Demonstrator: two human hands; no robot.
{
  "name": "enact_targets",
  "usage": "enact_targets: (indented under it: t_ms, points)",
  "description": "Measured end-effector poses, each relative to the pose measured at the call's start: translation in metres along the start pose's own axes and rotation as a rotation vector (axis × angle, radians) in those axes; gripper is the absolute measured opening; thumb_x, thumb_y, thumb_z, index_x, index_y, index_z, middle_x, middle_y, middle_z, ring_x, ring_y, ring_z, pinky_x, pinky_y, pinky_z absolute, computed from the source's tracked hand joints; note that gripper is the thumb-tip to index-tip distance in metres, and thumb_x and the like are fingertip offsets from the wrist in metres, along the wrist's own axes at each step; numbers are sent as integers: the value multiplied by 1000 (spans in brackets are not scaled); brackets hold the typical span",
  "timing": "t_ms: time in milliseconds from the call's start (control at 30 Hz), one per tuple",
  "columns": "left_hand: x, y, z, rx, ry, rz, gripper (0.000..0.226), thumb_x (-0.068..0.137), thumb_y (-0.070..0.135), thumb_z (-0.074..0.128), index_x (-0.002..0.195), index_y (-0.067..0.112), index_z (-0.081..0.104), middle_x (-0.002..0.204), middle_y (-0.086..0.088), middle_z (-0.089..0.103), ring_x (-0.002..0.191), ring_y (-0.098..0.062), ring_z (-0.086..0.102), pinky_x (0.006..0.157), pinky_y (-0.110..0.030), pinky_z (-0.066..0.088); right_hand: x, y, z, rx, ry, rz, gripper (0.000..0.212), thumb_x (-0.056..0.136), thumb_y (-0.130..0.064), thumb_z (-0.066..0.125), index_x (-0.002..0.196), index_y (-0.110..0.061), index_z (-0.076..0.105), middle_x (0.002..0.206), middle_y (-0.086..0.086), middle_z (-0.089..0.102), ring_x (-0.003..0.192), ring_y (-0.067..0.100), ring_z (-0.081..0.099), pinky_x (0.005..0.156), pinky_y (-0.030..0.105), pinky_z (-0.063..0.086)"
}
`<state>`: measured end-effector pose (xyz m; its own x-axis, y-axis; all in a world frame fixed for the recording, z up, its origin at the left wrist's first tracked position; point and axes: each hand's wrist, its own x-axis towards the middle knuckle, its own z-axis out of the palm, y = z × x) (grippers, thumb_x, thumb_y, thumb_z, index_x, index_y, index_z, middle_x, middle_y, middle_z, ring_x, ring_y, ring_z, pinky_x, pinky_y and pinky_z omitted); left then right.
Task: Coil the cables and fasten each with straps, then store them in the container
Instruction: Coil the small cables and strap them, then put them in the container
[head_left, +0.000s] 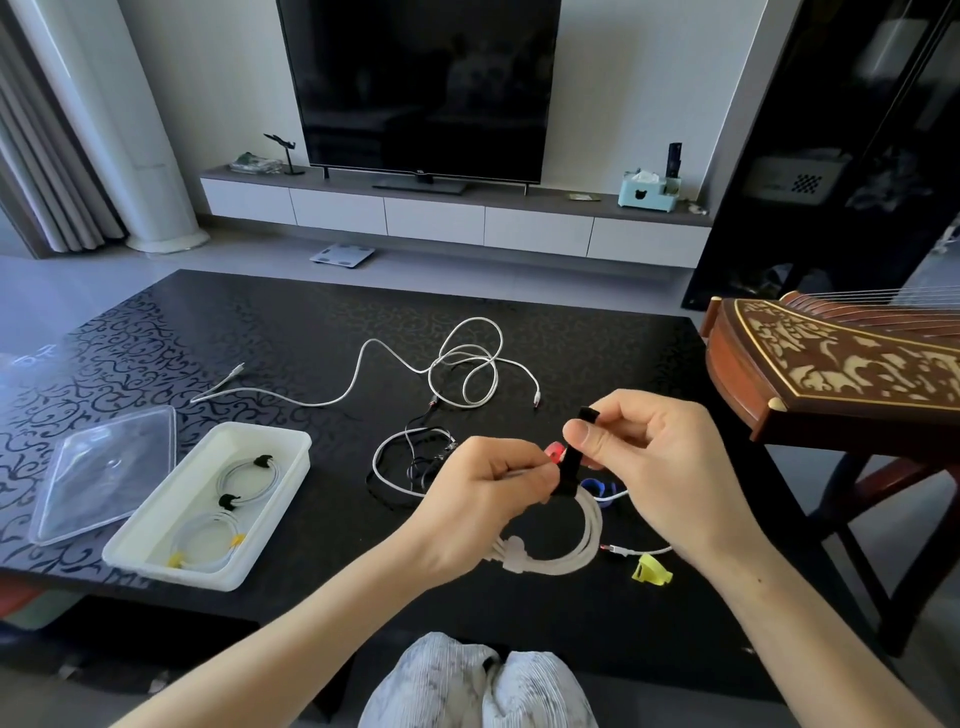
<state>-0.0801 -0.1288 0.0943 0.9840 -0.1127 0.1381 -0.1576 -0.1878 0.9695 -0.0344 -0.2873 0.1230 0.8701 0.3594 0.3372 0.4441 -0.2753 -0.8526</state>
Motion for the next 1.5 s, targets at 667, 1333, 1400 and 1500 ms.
enact_targets:
  t_ms: [667,1333,1400,1500]
  points:
    - [13,-2,3,-36,85,-98,25,87,26,54,68,8,57,62,-8,37,52,-10,29,53,-25,23,-24,24,8,-114,-32,-247,24,83,-32,61,101,-18,66,101,-10,65,98,8,61,83,16,47]
    - [8,5,-8,375,-76,226,15,94,17,53,83,23,60,72,22,60,69,3,55,65,-9,39,7,27,-1,708,-540,631,34,87,-25,53,106,-1,69,84,7,61,76,16,55,95,38,46]
    - [10,4,-9,443,-68,298,11,90,31,51,84,30,60,79,18,59,74,-2,55,65,-13,41,9,28,-2,755,-550,718,36,79,-25,66,105,-1,71,94,14,56,88,24,53,101,39,37]
    - [12,0,-11,489,-62,351,12,88,37,44,90,34,56,79,22,57,74,-3,55,65,-14,40,11,29,1,824,-554,772,27,68,-22,75,90,-5,75,92,12,55,91,23,55,82,29,33]
